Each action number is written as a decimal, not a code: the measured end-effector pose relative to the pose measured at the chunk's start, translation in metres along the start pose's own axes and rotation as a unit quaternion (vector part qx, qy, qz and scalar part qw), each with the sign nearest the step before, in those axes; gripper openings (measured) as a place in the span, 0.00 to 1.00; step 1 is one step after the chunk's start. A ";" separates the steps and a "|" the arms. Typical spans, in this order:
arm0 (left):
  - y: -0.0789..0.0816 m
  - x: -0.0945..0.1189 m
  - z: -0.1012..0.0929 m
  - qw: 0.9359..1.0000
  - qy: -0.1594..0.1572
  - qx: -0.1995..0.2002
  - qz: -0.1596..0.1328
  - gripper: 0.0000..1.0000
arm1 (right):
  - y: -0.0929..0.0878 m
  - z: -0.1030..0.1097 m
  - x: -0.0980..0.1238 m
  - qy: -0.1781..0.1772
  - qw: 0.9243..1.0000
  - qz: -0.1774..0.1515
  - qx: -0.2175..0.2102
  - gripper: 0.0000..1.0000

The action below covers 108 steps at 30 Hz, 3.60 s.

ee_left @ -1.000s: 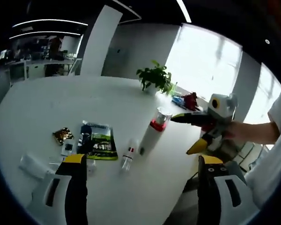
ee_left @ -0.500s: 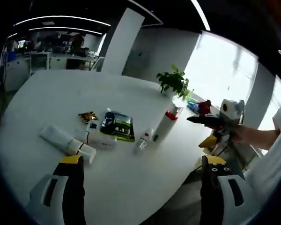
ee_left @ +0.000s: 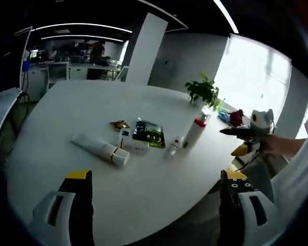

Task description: Arrange the skincare products in the storage area until every visible bottle or jar stands upright without overlapping.

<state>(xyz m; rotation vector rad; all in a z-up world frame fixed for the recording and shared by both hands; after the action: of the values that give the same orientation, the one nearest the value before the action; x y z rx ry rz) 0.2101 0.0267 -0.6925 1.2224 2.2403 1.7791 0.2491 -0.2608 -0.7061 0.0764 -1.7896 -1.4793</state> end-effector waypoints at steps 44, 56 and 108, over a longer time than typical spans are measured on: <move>-0.011 0.000 0.019 0.998 0.029 0.046 -0.010 0.91 | -0.013 0.040 -0.015 0.057 0.997 0.043 -0.006 0.95; -0.007 0.003 0.023 0.998 0.028 0.046 -0.020 0.96 | 0.001 0.077 -0.043 0.118 0.989 0.083 0.026 0.86; 0.001 0.027 0.016 0.998 0.033 0.029 -0.036 0.88 | 0.040 0.168 -0.193 0.201 0.941 0.222 0.157 0.72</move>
<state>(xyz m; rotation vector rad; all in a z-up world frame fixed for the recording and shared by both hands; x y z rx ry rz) 0.1997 0.0551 -0.6858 1.0911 2.3559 1.7660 0.2978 -0.0155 -0.7739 0.1173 -1.5583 -0.7851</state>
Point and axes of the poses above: the point that each gripper's makers call its tool centre point, and the gripper's own axes: x roughly backward along the fingers, z roughly to its left, y roughly out of its top, the point moved 1 cm from there along x, roughly backward along the fingers, and after that the axes turned 5 degrees about -y, right-handed, at the moved point
